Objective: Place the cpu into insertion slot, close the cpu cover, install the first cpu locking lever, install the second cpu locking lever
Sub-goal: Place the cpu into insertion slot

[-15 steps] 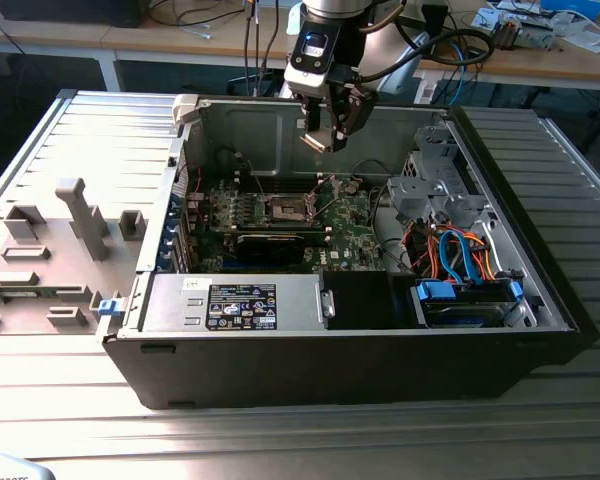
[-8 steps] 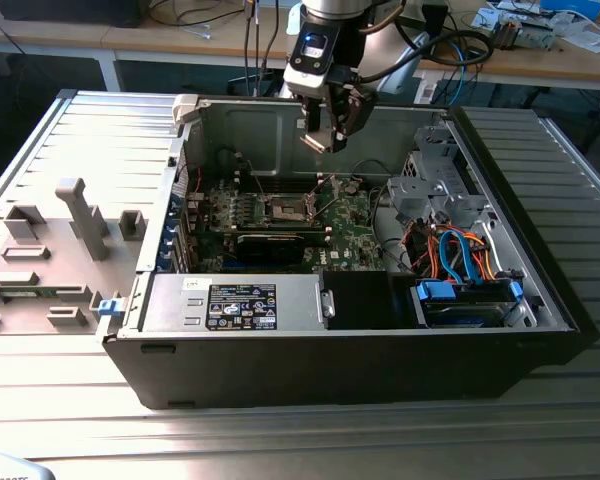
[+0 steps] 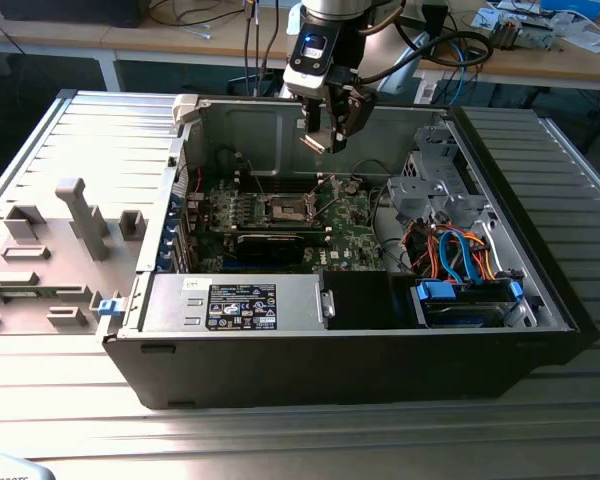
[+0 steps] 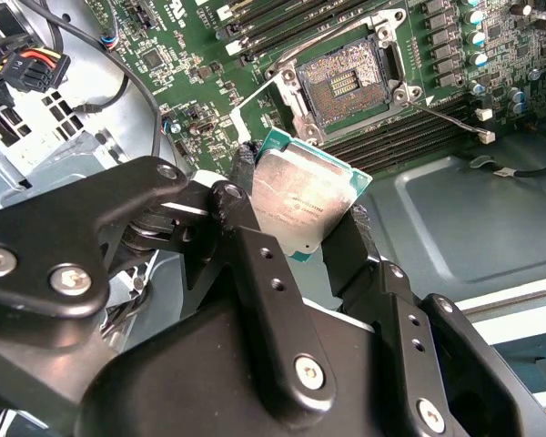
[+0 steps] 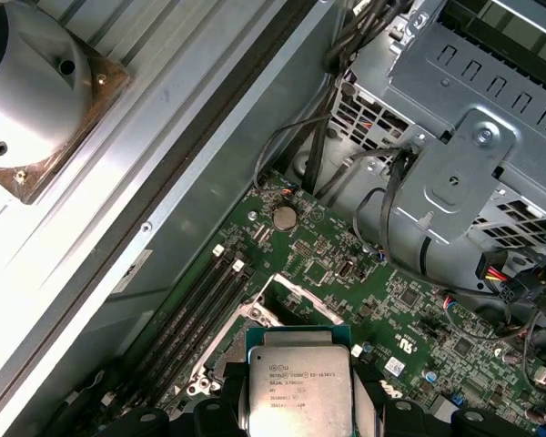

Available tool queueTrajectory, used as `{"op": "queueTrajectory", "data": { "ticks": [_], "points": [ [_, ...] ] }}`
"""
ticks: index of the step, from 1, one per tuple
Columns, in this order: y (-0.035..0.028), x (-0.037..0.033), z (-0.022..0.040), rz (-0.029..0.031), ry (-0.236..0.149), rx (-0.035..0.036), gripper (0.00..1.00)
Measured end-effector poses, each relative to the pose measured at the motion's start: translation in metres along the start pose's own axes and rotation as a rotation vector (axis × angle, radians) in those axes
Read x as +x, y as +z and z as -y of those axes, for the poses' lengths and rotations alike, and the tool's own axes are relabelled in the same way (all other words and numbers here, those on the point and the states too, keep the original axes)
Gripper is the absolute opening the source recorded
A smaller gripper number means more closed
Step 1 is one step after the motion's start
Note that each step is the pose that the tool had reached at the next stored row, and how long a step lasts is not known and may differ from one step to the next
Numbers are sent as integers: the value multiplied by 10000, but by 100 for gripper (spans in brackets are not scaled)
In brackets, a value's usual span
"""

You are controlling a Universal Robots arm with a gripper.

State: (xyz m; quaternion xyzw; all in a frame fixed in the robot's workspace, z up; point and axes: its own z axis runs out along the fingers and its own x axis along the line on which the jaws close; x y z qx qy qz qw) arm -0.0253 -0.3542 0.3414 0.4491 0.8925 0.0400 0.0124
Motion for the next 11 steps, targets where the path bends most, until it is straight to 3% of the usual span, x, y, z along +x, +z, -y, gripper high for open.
{"op": "queueTrajectory", "data": {
  "ticks": [11],
  "points": [
    [6, 0, 0, 19, 227, -3, 55]
  ]
}}
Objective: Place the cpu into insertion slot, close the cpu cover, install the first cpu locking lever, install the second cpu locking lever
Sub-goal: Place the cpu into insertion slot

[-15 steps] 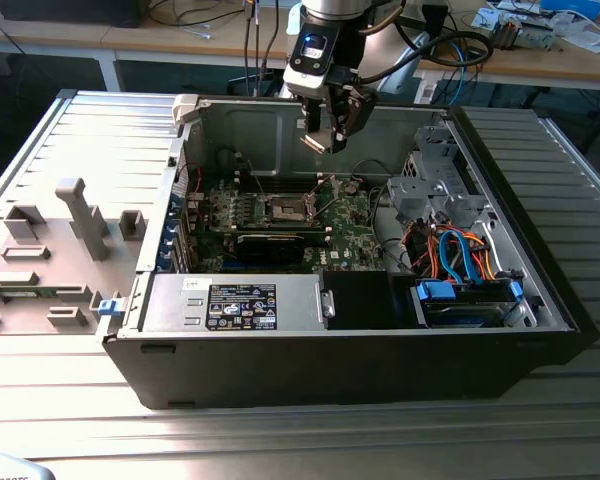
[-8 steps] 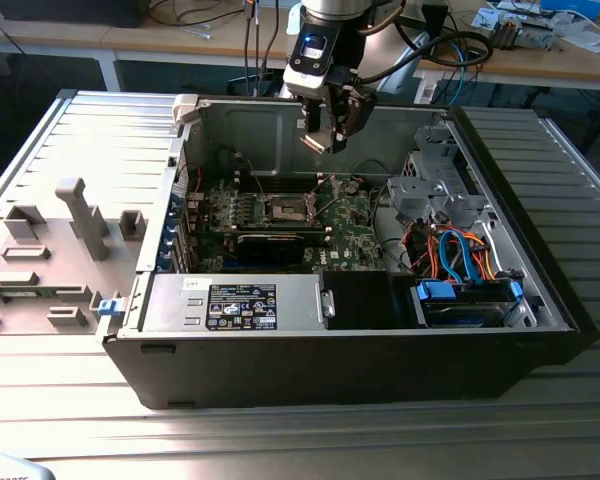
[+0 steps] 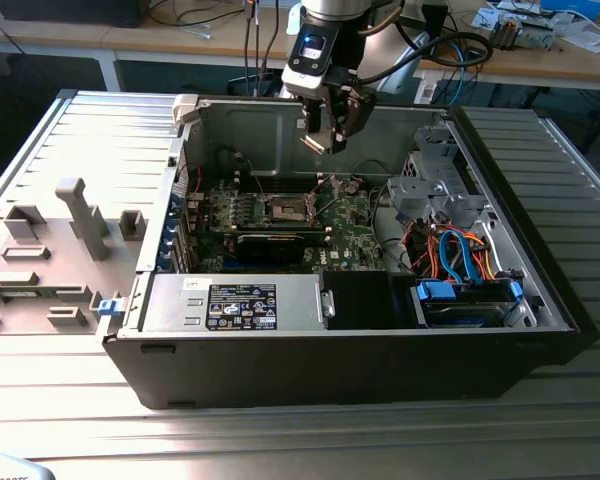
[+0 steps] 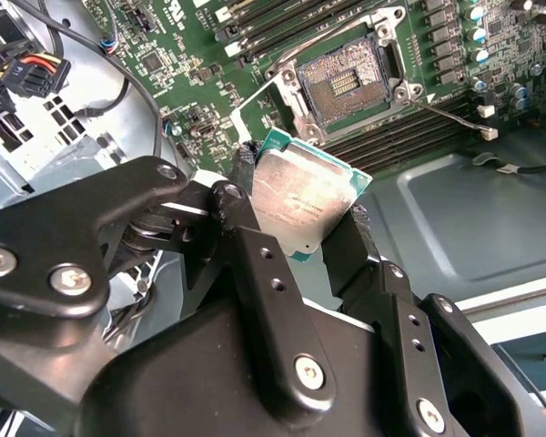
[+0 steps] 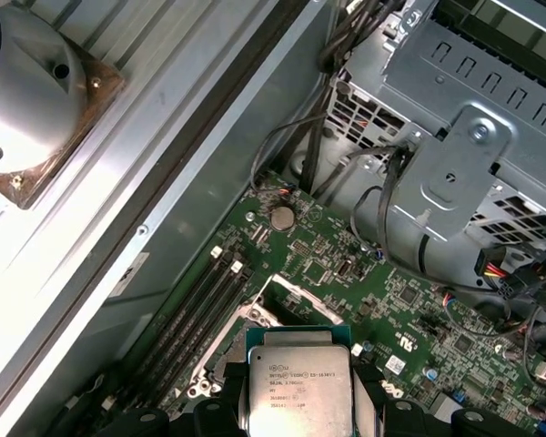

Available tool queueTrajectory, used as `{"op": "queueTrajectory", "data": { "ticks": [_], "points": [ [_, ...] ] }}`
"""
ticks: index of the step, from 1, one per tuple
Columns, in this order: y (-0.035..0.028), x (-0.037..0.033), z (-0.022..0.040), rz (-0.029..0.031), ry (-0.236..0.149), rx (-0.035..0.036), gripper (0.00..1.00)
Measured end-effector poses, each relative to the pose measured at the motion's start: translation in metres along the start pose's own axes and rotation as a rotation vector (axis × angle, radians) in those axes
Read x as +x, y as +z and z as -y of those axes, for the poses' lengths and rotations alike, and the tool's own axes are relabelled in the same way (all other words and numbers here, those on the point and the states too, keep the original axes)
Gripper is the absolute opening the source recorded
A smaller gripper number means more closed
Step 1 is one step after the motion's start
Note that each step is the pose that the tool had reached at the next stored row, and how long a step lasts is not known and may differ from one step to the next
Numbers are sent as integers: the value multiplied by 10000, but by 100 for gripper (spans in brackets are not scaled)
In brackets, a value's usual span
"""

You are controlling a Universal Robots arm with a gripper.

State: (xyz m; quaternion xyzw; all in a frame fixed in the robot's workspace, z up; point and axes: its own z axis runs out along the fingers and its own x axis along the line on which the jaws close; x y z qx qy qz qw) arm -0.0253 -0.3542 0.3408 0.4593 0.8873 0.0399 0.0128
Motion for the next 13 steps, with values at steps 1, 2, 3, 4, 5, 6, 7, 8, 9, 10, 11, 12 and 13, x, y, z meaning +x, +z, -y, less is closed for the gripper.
{"op": "queueTrajectory", "data": {
  "ticks": [1, 2, 3, 4, 5, 6, 7, 8, 9, 10, 11, 12, 13],
  "points": [
    [1, 0, 0, 2, 22, -1, 55],
    [1, 0, 0, 4, 49, -1, 55],
    [2, 0, 0, 5, 68, -1, 55],
    [2, 0, 0, 8, 93, -2, 55],
    [3, 0, 0, 9, 112, -2, 55],
    [4, 0, 0, 11, 133, -2, 55],
    [5, 0, 0, 13, 161, -3, 55],
    [6, 0, 0, 18, 213, -4, 55],
    [7, 0, 1, 19, 231, -4, 55],
    [7, 0, 1, 21, 249, -4, 55],
    [8, 0, 1, 23, 274, -4, 55],
    [8, 0, 1, 24, 297, -4, 55],
    [9, 0, 1, 25, 308, -5, 55]
  ]
}}
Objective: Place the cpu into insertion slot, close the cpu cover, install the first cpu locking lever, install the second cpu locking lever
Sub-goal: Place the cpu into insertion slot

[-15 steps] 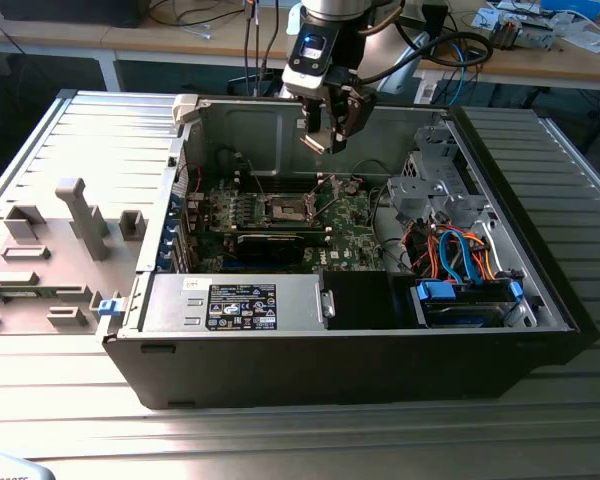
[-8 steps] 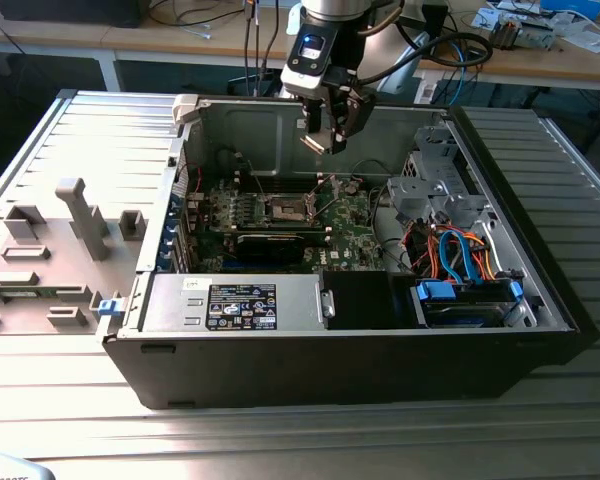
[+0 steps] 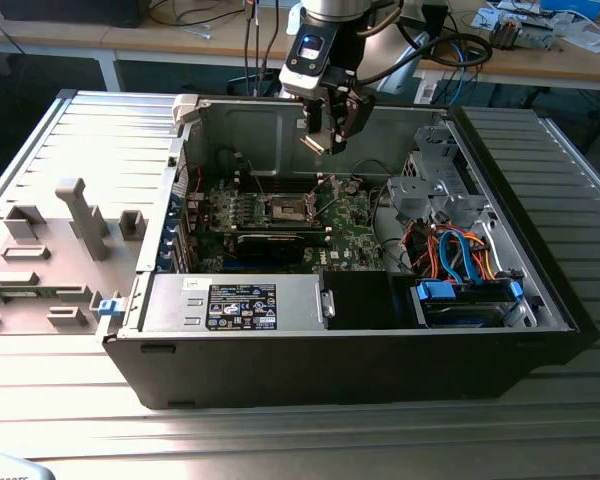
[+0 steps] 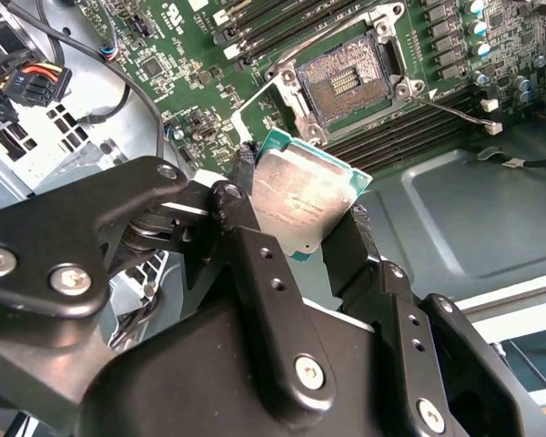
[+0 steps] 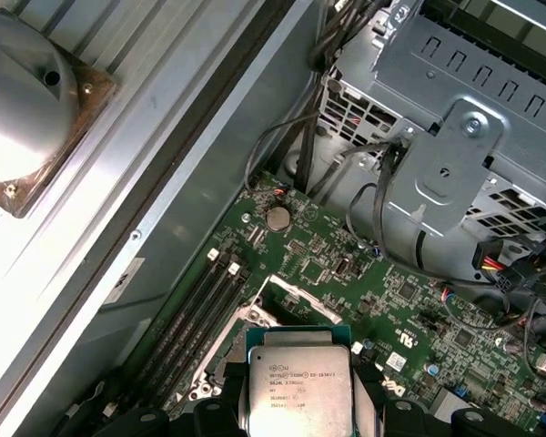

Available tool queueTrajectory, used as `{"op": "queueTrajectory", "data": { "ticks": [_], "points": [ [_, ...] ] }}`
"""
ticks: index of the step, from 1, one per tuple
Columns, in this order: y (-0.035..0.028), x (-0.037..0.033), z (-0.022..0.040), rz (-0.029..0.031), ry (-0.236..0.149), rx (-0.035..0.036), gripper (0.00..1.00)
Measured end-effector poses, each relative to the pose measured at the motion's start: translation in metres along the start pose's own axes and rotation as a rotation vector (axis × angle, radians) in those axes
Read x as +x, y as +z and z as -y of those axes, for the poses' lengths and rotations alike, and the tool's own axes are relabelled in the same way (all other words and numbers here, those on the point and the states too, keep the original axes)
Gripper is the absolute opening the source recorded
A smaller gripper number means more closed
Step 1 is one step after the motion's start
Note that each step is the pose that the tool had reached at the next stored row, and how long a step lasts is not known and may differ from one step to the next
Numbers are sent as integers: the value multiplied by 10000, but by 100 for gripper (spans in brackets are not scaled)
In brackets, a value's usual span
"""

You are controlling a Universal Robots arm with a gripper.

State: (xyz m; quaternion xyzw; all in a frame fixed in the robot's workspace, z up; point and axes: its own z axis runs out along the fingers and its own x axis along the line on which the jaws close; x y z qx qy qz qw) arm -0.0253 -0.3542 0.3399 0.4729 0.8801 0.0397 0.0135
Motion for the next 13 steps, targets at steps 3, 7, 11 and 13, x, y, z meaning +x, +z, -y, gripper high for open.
{"op": "queueTrajectory", "data": {
  "ticks": [3, 7, 11, 13],
  "points": [
    [1, 0, 0, 3, 31, 0, 55],
    [2, 0, 0, 8, 93, -1, 55],
    [3, 0, 0, 9, 116, -2, 55],
    [3, 0, 0, 11, 124, -2, 55]
  ]
}}
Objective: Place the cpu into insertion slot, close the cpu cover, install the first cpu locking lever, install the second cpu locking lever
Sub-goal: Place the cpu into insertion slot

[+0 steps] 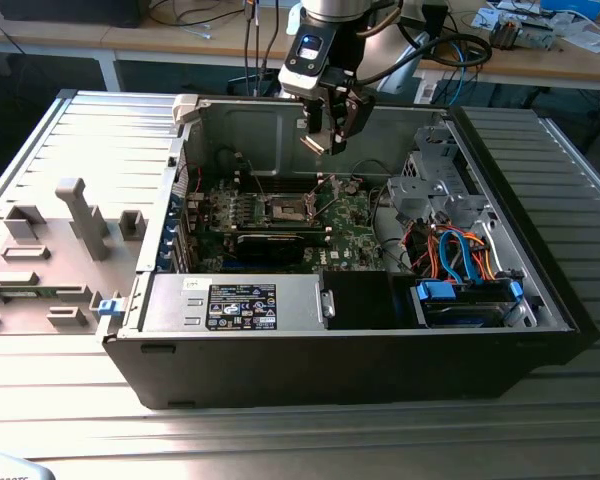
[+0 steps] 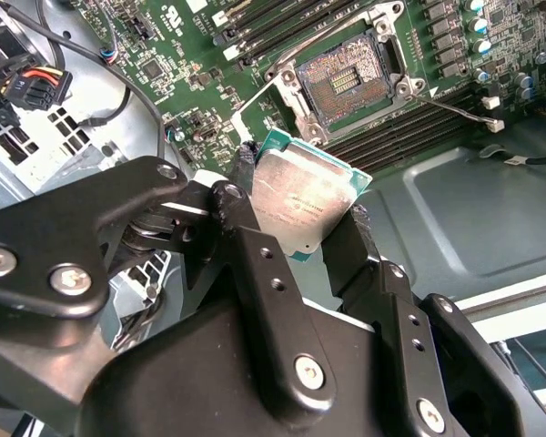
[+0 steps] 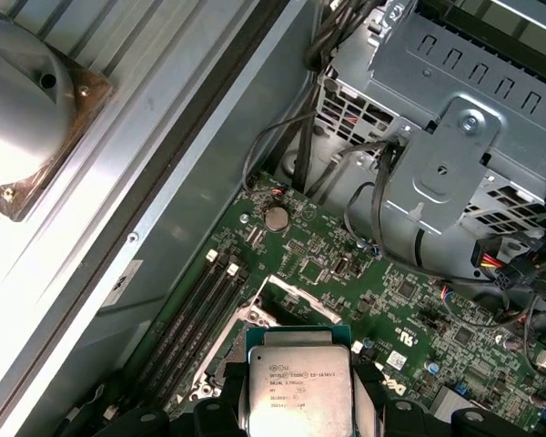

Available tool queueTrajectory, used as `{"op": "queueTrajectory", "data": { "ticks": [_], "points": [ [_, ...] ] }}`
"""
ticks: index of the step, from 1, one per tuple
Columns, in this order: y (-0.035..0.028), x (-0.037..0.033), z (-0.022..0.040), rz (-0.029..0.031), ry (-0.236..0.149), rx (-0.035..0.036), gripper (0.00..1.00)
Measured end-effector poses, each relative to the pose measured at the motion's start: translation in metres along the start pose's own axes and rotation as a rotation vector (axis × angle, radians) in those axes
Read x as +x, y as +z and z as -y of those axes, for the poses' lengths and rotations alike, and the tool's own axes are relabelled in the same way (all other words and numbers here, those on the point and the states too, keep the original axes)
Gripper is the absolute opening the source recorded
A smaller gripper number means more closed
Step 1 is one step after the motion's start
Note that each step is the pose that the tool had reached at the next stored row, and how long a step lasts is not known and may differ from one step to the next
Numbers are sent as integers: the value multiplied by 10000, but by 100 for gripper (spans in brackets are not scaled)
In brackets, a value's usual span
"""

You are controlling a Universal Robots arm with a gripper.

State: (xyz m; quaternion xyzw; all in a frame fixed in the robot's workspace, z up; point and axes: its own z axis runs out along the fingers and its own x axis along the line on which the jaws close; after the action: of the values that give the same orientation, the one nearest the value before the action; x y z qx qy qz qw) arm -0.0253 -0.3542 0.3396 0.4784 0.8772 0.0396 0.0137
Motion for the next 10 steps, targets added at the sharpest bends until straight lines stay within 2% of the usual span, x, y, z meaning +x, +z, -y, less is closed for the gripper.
{"op": "queueTrajectory", "data": {
  "ticks": [10],
  "points": [
    [1, 0, 0, 2, 34, 0, 55]
  ]
}}
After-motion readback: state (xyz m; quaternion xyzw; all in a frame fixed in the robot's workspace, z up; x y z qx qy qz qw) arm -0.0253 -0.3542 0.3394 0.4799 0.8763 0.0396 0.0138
